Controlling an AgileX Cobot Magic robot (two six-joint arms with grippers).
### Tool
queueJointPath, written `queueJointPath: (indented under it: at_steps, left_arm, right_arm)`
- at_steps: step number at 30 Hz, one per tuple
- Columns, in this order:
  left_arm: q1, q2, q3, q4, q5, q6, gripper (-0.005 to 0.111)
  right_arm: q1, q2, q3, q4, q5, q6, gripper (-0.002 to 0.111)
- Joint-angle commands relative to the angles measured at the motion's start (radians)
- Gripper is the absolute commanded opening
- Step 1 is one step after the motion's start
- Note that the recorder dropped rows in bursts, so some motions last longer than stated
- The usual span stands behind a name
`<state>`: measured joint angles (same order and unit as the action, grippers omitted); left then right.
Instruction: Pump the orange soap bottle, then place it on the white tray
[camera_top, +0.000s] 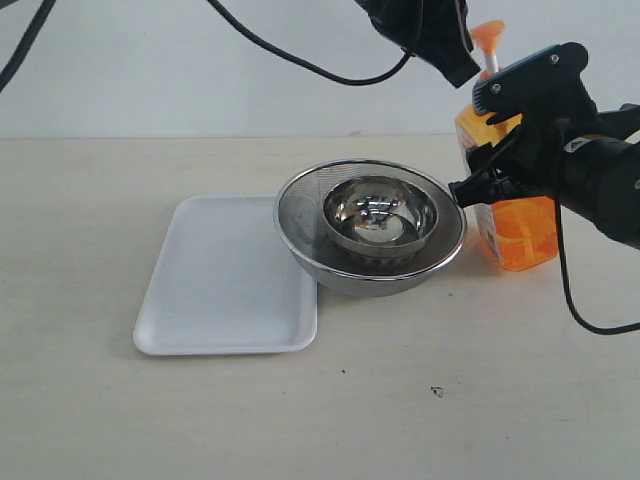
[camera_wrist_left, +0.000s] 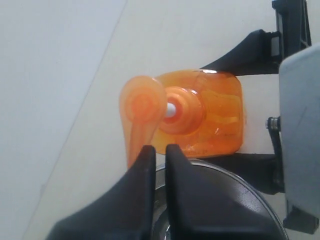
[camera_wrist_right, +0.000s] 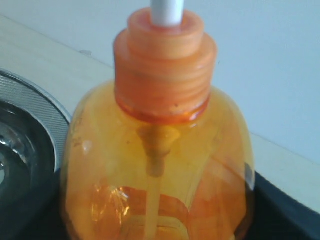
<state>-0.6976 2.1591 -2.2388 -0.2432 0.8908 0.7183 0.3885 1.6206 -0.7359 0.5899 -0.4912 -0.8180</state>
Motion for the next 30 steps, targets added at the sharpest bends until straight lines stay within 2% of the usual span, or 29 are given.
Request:
queueJointPath:
  at_steps: [1, 5, 17, 30]
  left_arm:
    - [0.001, -0.034, -0.001, -0.025, 0.015, -0.006, 0.005]
    - [-0.001, -0.049, -0.001, -0.109, 0.033, 0.065, 0.005]
    - [-0.001, -0.03, -0.001, -0.141, -0.244, 0.057, 0.005]
    - [-0.001, 0.028, -0.001, -0.142, -0.248, 0.029, 0.005]
  right_arm:
    - [0.001, -0.004, -0.008, -0.004, 0.002, 0.0, 0.0]
    - [0.001, -0.004, -0.008, -0.004, 0.002, 0.0, 0.0]
    - [0.001, -0.004, -0.008, -0.021, 0.002, 0.01, 0.0]
    - [0.001, -0.004, -0.008, -0.021, 0.002, 0.01, 0.0]
